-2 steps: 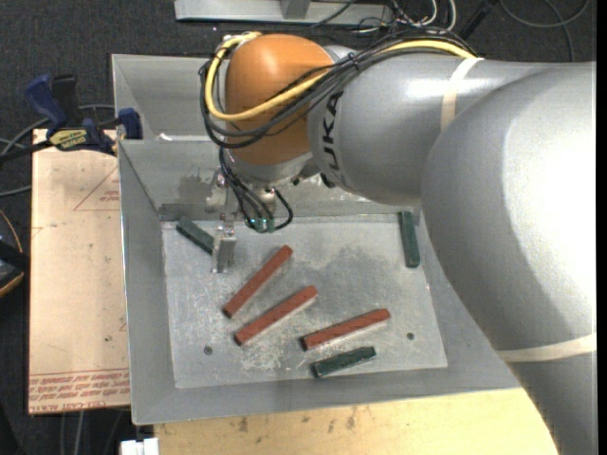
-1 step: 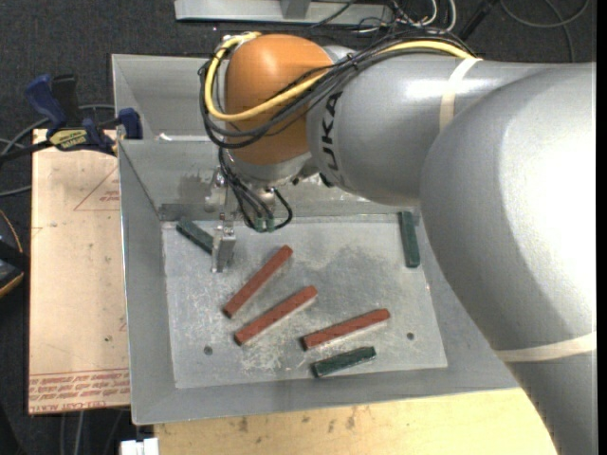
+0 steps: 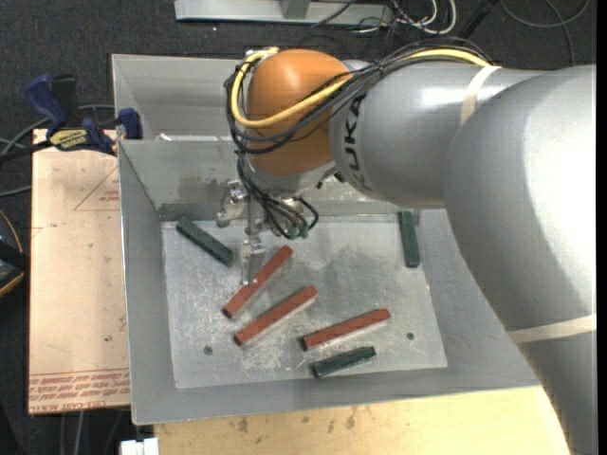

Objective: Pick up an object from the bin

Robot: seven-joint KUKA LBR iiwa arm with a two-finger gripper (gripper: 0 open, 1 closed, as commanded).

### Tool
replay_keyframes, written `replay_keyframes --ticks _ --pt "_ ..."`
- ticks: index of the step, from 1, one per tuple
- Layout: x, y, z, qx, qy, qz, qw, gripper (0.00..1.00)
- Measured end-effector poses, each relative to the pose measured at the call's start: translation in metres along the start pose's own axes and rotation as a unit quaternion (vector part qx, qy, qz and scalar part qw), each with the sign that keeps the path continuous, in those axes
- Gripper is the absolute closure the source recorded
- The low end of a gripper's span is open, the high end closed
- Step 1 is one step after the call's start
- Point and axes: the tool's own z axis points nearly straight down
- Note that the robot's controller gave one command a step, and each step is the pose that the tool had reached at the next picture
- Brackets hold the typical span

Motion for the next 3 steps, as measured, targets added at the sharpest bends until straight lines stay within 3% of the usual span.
replay_keyframes --ticks 1,2,3 --pt "0.058 -0.006 0.045 0.0 -0.0087 -0.062 0.998 1.0" --pt "0.058 -0.006 0.045 0.0 -0.0087 -0.062 0.9981 1.0" --pt "0.077 0.013 -0.095 0.001 -0.0093 -0.064 0.9979 1.0"
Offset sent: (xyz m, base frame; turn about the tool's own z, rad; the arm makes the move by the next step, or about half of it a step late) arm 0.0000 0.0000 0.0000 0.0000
